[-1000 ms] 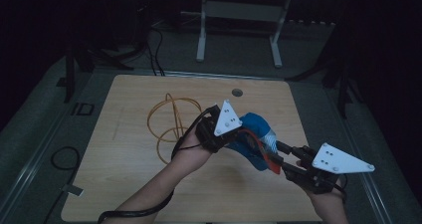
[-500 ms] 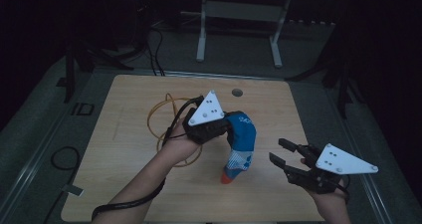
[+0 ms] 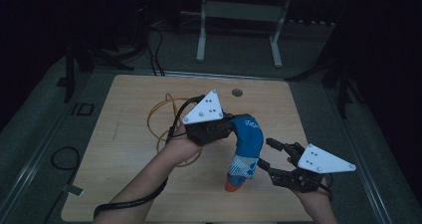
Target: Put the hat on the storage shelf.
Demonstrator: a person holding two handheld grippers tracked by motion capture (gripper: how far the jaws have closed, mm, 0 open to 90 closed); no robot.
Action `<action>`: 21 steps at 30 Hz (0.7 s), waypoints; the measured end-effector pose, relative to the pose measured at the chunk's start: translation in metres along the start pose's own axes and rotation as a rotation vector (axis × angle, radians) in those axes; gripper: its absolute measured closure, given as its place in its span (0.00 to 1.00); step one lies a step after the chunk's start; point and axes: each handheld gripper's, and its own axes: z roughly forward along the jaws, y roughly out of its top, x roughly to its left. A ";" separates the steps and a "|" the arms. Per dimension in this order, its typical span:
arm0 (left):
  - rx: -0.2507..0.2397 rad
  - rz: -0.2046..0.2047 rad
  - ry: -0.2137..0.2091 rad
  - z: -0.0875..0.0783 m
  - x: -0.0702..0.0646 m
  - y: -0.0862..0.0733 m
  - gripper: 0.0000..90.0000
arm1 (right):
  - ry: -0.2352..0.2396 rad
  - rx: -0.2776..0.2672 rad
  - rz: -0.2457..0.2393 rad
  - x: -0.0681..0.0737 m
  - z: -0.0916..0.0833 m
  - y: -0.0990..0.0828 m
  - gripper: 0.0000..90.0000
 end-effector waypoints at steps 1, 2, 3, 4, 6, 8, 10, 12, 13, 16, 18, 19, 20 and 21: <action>-0.004 0.000 -0.003 0.001 -0.002 0.001 1.00 | -0.002 -0.004 0.002 0.000 0.002 0.000 0.42; -0.004 0.000 -0.003 0.001 -0.002 0.001 1.00 | -0.002 -0.004 0.002 0.000 0.002 0.000 0.42; 0.001 0.008 -0.012 0.004 -0.004 0.001 1.00 | -0.003 -0.003 0.002 0.001 0.004 0.001 0.46; -0.001 0.006 -0.014 0.005 -0.004 0.002 1.00 | -0.004 -0.005 -0.001 0.001 0.005 0.002 0.48; 0.003 0.009 -0.014 0.006 -0.004 0.001 1.00 | -0.009 -0.004 -0.010 0.002 0.006 0.003 0.67; 0.000 0.003 -0.014 0.006 -0.004 0.001 1.00 | -0.019 -0.012 -0.012 0.003 0.005 0.003 0.77; 0.001 -0.004 -0.015 0.005 -0.002 0.000 1.00 | -0.048 -0.004 -0.034 0.006 0.003 0.005 0.98; -0.002 -0.007 -0.013 0.005 -0.002 -0.001 1.00 | -0.040 0.004 -0.041 0.006 0.002 0.006 0.99; 0.001 -0.008 -0.015 0.004 -0.001 -0.001 1.00 | -0.051 0.005 -0.048 0.007 0.002 0.007 0.99; -0.003 -0.020 -0.014 0.002 0.000 -0.003 1.00 | -0.054 -0.005 -0.032 0.006 0.000 0.008 1.00; 0.000 -0.022 -0.016 0.001 0.001 -0.004 1.00 | -0.048 -0.007 -0.027 0.004 -0.002 0.009 1.00; 0.005 -0.022 -0.020 0.000 0.001 -0.004 1.00 | -0.055 -0.009 -0.025 0.004 -0.003 0.009 1.00; 0.005 -0.022 -0.020 0.000 0.001 -0.004 1.00 | -0.055 -0.009 -0.025 0.004 -0.003 0.009 1.00; 0.011 -0.010 -0.012 -0.001 0.002 -0.004 1.00 | -0.054 -0.014 -0.017 0.001 -0.005 0.011 1.00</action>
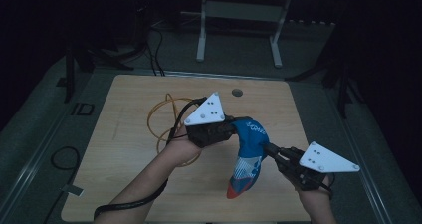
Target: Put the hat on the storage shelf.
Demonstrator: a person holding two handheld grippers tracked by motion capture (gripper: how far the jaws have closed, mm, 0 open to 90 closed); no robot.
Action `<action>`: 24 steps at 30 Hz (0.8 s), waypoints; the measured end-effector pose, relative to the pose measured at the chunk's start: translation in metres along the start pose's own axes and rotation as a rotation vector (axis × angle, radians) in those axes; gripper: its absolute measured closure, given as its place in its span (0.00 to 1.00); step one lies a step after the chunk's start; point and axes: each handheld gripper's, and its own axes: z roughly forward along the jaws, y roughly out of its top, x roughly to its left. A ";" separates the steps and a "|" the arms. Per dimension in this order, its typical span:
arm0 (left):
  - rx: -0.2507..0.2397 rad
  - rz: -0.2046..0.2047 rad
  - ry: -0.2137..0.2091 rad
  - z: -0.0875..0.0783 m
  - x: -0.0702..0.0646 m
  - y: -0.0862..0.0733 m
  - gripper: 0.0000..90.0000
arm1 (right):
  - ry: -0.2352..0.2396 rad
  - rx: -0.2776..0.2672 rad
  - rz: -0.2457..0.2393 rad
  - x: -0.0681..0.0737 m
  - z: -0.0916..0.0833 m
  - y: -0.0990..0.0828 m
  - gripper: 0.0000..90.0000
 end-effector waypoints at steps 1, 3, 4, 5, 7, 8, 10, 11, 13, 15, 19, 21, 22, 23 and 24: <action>-0.001 -0.008 -0.001 -0.001 0.000 0.000 1.00 | 0.000 0.000 0.000 0.000 0.000 0.000 1.00; 0.008 0.001 0.003 -0.004 0.000 -0.001 0.99 | 0.003 -0.012 0.013 -0.005 -0.003 0.002 1.00; 0.009 -0.004 -0.008 -0.005 0.001 -0.001 0.99 | -0.003 -0.022 0.015 -0.007 -0.005 0.003 1.00; 0.009 -0.004 -0.008 -0.005 0.001 -0.001 0.99 | -0.003 -0.022 0.015 -0.007 -0.005 0.003 1.00; 0.029 -0.001 -0.020 -0.008 0.001 -0.001 0.99 | 0.004 -0.028 0.013 -0.011 -0.008 0.009 1.00; 0.029 -0.002 -0.014 -0.010 0.000 -0.002 0.96 | 0.010 -0.025 0.016 -0.012 -0.009 0.010 1.00; 0.030 -0.009 -0.018 -0.011 0.001 -0.002 0.88 | 0.023 -0.027 0.018 -0.014 -0.009 0.013 1.00; 0.037 -0.005 -0.024 -0.013 0.001 -0.002 0.88 | 0.023 -0.027 0.018 -0.014 -0.009 0.013 1.00; 0.039 0.007 -0.023 -0.021 0.002 -0.004 0.73 | 0.037 -0.029 0.013 -0.016 -0.009 0.019 1.00; 0.047 0.006 -0.019 -0.027 0.003 -0.004 0.65 | 0.044 -0.032 0.008 -0.016 -0.008 0.022 1.00; 0.053 -0.002 0.014 -0.041 0.008 -0.006 0.52 | 0.052 -0.033 0.001 -0.016 -0.007 0.025 1.00; 0.047 -0.017 0.034 -0.047 0.011 -0.008 0.49 | 0.051 -0.029 -0.001 -0.016 -0.007 0.026 1.00; 0.049 -0.021 0.049 -0.050 0.011 -0.009 0.47 | 0.056 -0.031 0.001 -0.016 -0.006 0.026 1.00; 0.051 -0.021 0.058 -0.053 0.012 -0.010 0.45 | 0.061 -0.029 0.004 -0.016 -0.006 0.027 1.00; 0.054 -0.022 0.060 -0.056 0.012 -0.011 0.43 | 0.058 -0.028 -0.001 -0.016 -0.005 0.027 1.00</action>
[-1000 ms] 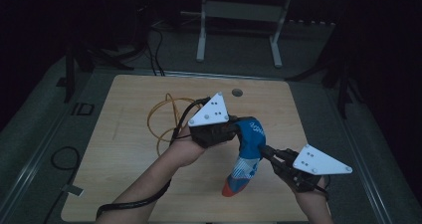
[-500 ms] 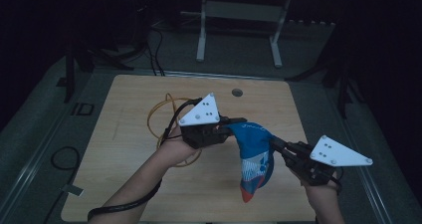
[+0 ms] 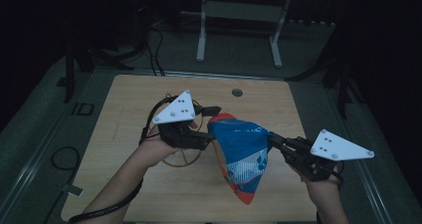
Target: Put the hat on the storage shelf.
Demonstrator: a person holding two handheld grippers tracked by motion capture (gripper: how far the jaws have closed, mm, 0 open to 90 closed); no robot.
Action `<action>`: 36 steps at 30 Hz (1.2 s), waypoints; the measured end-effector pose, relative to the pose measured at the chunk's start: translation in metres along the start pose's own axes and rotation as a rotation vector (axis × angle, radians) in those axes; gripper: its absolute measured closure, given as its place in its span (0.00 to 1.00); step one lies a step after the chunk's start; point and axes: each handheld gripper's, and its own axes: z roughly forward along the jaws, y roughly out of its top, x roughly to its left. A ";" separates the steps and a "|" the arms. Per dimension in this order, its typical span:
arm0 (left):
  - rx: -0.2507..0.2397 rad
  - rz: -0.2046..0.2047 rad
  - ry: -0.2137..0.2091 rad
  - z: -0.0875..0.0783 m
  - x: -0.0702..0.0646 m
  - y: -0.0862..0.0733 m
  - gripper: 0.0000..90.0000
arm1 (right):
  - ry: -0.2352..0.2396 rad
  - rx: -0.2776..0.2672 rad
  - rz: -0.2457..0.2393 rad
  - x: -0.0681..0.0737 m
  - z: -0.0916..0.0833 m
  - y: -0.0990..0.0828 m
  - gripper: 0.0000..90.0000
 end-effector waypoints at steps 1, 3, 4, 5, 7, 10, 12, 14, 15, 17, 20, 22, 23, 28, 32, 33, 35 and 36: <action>0.002 0.000 0.008 -0.003 0.000 -0.002 0.40 | 0.001 0.001 -0.003 0.001 0.001 0.001 1.00; -0.002 -0.003 -0.002 -0.008 0.001 -0.005 0.35 | -0.001 0.004 -0.009 0.002 0.003 0.003 1.00; 0.012 -0.006 0.003 -0.010 0.001 -0.007 0.31 | 0.005 0.005 -0.010 0.002 0.005 0.004 1.00; 0.012 -0.006 0.003 -0.010 0.001 -0.007 0.29 | 0.005 0.005 -0.010 0.002 0.005 0.004 1.00; 0.040 -0.001 0.008 -0.014 0.000 -0.010 0.26 | 0.003 0.008 -0.020 0.005 0.009 0.008 1.00; 0.080 0.033 0.011 -0.012 -0.004 -0.010 0.20 | 0.006 0.007 -0.023 0.005 0.013 0.011 1.00; 0.114 0.075 0.020 -0.008 -0.011 -0.009 0.19 | 0.007 0.008 -0.021 0.006 0.015 0.012 1.00; 0.137 0.120 0.029 -0.005 -0.017 -0.008 0.18 | 0.010 0.010 -0.016 0.006 0.018 0.013 1.00; 0.146 0.140 0.040 -0.004 -0.021 -0.008 0.18 | 0.002 0.010 -0.014 0.006 0.019 0.013 1.00; 0.152 0.154 0.040 -0.003 -0.025 -0.007 0.17 | 0.001 0.012 -0.003 0.004 0.020 0.012 1.00; 0.145 0.163 0.039 -0.003 -0.029 -0.009 0.16 | -0.019 0.009 0.003 0.002 0.022 0.012 1.00; 0.138 0.171 0.051 -0.004 -0.032 -0.011 0.16 | -0.027 0.006 0.016 -0.001 0.023 0.012 1.00; 0.136 0.171 0.056 -0.004 -0.033 -0.012 0.16 | -0.026 0.005 0.021 -0.002 0.023 0.012 1.00; 0.120 0.168 0.072 -0.011 -0.034 -0.016 0.16 | -0.038 -0.005 0.027 -0.007 0.024 0.016 1.00; 0.105 0.155 0.115 -0.025 -0.032 -0.024 0.16 | -0.052 -0.017 0.033 -0.012 0.029 0.023 1.00; 0.099 0.152 0.128 -0.029 -0.031 -0.026 0.16 | -0.057 -0.022 0.035 -0.014 0.031 0.025 1.00; 0.080 0.129 0.148 -0.039 -0.028 -0.032 0.16 | -0.059 -0.026 0.038 -0.017 0.036 0.029 1.00; 0.072 0.125 0.158 -0.044 -0.027 -0.035 0.16 | -0.062 -0.028 0.039 -0.019 0.039 0.032 1.00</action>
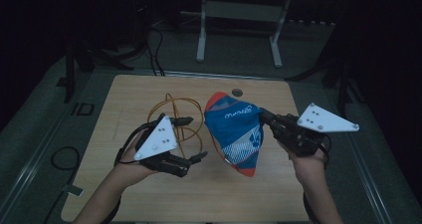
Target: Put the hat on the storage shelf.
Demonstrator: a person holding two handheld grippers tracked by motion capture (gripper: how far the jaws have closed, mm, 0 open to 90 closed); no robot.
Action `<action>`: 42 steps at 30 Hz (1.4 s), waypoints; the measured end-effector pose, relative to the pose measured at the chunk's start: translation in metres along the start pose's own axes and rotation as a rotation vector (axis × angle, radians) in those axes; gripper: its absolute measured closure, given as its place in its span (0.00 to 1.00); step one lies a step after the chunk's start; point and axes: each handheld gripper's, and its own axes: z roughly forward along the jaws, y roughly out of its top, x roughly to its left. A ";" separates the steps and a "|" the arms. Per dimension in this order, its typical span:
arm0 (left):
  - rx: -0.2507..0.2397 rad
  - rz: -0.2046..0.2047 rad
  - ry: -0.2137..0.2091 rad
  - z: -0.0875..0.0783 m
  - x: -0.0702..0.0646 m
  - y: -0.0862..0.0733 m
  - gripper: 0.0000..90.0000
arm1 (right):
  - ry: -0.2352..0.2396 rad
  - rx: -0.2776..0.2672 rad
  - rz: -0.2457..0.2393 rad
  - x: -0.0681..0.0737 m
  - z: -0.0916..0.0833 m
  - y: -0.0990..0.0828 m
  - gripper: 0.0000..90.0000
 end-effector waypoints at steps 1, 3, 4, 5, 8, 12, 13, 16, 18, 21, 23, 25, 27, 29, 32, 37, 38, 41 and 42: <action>-0.006 -0.010 0.015 -0.004 0.002 -0.004 0.15 | -0.002 0.002 -0.001 -0.001 0.003 0.003 1.00; -0.007 -0.028 0.032 -0.012 0.005 -0.012 0.13 | -0.005 0.000 -0.001 -0.004 0.011 0.008 1.00; -0.013 -0.035 0.056 -0.015 0.006 -0.016 0.12 | -0.002 0.001 0.002 -0.004 0.015 0.012 1.00; -0.024 -0.047 0.076 -0.019 0.007 -0.022 0.11 | -0.005 0.000 -0.002 -0.005 0.019 0.015 1.00; -0.058 -0.089 0.149 -0.029 0.008 -0.039 0.04 | -0.004 0.000 -0.006 -0.006 0.032 0.026 1.00; -0.105 -0.155 0.234 -0.045 0.010 -0.065 0.03 | 0.010 0.009 -0.007 -0.006 0.051 0.040 1.00; -0.115 -0.177 0.257 -0.049 0.010 -0.072 0.03 | 0.010 0.012 -0.007 -0.006 0.057 0.043 1.00; -0.112 -0.206 0.321 -0.057 0.008 -0.093 0.03 | 0.026 0.023 -0.005 -0.003 0.074 0.050 1.00; -0.082 -0.206 0.353 -0.059 0.005 -0.107 0.03 | 0.037 0.036 -0.011 0.001 0.086 0.055 1.00; -0.053 -0.217 0.372 -0.061 -0.001 -0.125 0.03 | 0.064 0.055 -0.019 0.007 0.103 0.059 1.00; -0.047 -0.219 0.393 -0.062 -0.005 -0.135 0.03 | 0.080 0.074 -0.024 0.012 0.114 0.061 1.00; -0.041 -0.219 0.407 -0.063 -0.008 -0.143 0.03 | 0.092 0.088 -0.030 0.017 0.125 0.061 1.00; -0.043 -0.232 0.410 -0.064 -0.010 -0.150 0.03 | 0.106 0.105 -0.028 0.021 0.136 0.060 1.00; -0.040 -0.238 0.423 -0.064 -0.013 -0.156 0.03 | 0.118 0.123 -0.028 0.025 0.147 0.058 1.00; -0.054 -0.266 0.445 -0.064 -0.017 -0.167 0.03 | 0.130 0.149 -0.025 0.028 0.161 0.055 1.00; -0.067 -0.323 0.469 -0.065 -0.024 -0.186 0.04 | 0.146 0.212 -0.021 0.028 0.182 0.047 0.99; -0.066 -0.338 0.463 -0.065 -0.025 -0.190 0.04 | 0.146 0.221 -0.019 0.028 0.186 0.046 0.99; -0.048 -0.341 0.465 -0.063 -0.030 -0.197 0.04 | 0.157 0.245 -0.017 0.030 0.195 0.041 0.99; -0.050 -0.346 0.461 -0.062 -0.032 -0.199 0.04 | 0.159 0.255 -0.021 0.030 0.198 0.040 0.99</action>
